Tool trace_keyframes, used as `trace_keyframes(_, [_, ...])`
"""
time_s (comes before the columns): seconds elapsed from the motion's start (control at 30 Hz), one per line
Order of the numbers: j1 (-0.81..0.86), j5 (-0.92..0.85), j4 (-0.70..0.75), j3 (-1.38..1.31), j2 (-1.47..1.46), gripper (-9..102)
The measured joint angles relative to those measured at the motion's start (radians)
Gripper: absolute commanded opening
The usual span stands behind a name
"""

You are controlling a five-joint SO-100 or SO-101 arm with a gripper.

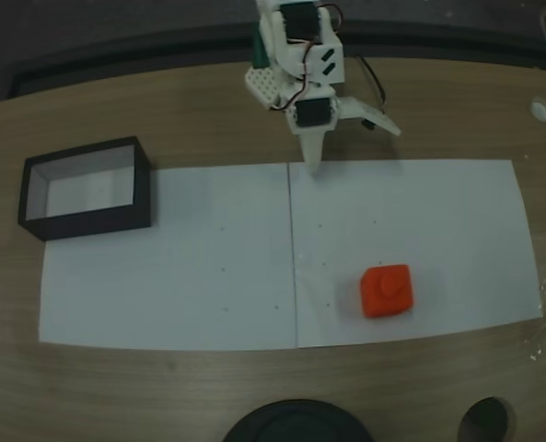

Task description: Grab a orange square and put it in the box.

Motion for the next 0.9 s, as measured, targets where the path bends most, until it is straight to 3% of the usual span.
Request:
trace_keyframes(0.17, [-0.006,-0.002,-0.021,0.0,0.0,1])
trace_keyframes(0.47, [0.153,0.002,-0.376,-0.003,0.0,26])
trace_keyframes(0.7, [0.08,0.003,-0.299,-0.224,-0.032,35])
trace_keyframes(0.9, [-0.12,0.003,-0.241,-0.446,-0.397,37])
